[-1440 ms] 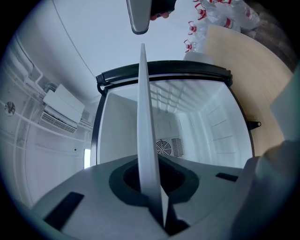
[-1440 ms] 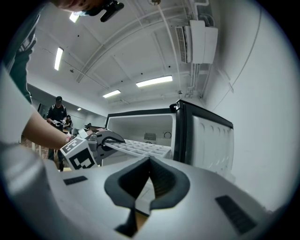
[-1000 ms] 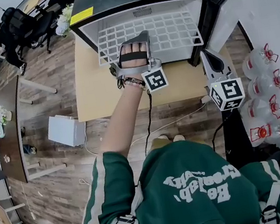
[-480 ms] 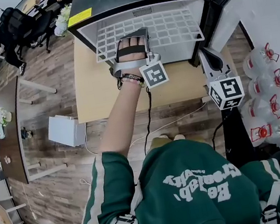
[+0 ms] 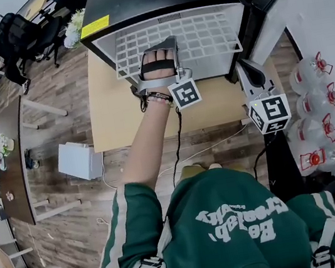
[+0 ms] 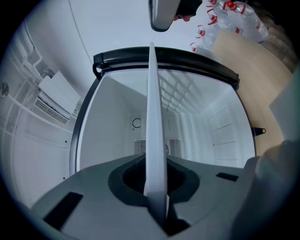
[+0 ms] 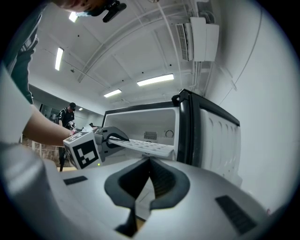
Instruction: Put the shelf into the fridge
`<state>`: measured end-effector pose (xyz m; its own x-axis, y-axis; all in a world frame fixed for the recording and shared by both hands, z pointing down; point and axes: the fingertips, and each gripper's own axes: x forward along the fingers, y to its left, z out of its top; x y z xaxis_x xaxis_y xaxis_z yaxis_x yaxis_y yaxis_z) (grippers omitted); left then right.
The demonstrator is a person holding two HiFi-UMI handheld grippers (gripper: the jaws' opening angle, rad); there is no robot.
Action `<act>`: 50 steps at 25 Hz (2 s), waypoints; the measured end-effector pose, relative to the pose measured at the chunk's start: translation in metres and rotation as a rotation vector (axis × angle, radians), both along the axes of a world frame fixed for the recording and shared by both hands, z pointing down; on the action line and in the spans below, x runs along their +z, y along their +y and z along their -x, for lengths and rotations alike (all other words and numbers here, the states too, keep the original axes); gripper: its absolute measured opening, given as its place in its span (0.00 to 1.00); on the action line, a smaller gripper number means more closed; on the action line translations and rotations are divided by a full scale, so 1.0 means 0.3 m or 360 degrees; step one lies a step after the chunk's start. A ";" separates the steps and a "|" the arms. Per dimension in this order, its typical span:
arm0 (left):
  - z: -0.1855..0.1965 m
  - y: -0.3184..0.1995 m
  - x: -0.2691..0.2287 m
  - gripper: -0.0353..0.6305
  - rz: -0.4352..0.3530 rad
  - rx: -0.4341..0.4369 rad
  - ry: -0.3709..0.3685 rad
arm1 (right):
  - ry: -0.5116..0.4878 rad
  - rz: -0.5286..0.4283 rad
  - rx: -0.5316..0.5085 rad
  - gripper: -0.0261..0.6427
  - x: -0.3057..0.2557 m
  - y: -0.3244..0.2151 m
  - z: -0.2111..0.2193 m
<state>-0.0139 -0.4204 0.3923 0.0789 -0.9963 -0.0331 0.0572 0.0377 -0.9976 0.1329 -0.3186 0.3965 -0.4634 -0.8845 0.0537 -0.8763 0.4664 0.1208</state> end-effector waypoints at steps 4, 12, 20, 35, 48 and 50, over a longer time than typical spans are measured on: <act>0.000 -0.039 -0.007 0.12 0.0005 -0.0007 0.0002 | -0.0006 0.0001 0.0033 0.04 -0.001 -0.007 -0.026; 0.009 -0.116 0.002 0.12 0.0000 -0.0025 -0.0011 | -0.0002 0.0011 0.0067 0.04 0.013 -0.015 -0.061; 0.007 -0.181 0.005 0.12 0.0006 -0.0034 -0.0008 | 0.0000 0.0030 0.0098 0.04 0.033 -0.029 -0.098; 0.009 -0.243 0.006 0.13 0.0026 -0.0042 0.0016 | 0.0007 0.0055 0.0066 0.05 0.053 -0.078 -0.060; -0.002 -0.337 0.084 0.27 0.0338 -0.0114 0.0179 | 0.0019 0.0081 0.0058 0.05 0.060 -0.090 -0.020; 0.011 -0.339 0.034 0.27 0.0207 -0.0139 0.0123 | 0.0018 0.0082 0.0063 0.05 0.058 -0.086 -0.022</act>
